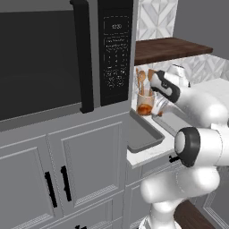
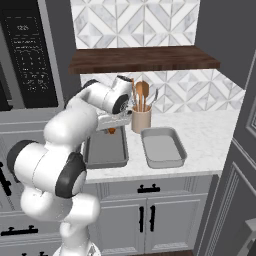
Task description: Place one squash and one chicken drumstick in each tupperware on the nearby counter, to pack two identical lunches.
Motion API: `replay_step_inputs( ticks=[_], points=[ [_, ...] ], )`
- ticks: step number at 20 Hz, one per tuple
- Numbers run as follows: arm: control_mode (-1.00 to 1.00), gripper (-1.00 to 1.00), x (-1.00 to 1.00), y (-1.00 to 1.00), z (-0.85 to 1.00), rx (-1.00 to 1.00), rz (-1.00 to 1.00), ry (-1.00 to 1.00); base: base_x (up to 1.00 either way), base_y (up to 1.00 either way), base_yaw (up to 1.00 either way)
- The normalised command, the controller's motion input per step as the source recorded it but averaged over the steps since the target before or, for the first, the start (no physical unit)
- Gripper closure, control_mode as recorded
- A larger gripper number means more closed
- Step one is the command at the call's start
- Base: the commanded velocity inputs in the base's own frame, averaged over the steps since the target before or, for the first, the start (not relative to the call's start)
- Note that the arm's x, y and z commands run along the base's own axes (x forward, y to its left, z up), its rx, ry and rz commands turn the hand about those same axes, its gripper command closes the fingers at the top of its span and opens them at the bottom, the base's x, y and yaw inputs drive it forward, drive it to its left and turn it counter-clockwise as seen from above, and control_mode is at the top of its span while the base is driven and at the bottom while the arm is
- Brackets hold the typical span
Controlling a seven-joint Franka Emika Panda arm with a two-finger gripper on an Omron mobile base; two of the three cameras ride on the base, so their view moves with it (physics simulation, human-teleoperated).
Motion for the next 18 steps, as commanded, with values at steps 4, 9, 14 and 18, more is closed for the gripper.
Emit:
replay_step_inputs(
  ticks=[4,9,14,18],
  points=[
    [-1.00,1.00,0.64,0.00,-0.96,0.00,0.17,0.07,0.00,0.00,0.00],
    [-1.00,1.00,0.40,0.00,-0.71,0.00,0.17,0.00,0.00,0.00,0.00],
    [-1.00,1.00,0.26,0.00,-0.47,0.01,0.15,-0.01,0.00,0.00,0.00],
    [-1.00,1.00,0.14,0.14,-0.01,0.00,0.13,-0.01,0.00,0.00,0.00]
  ],
)
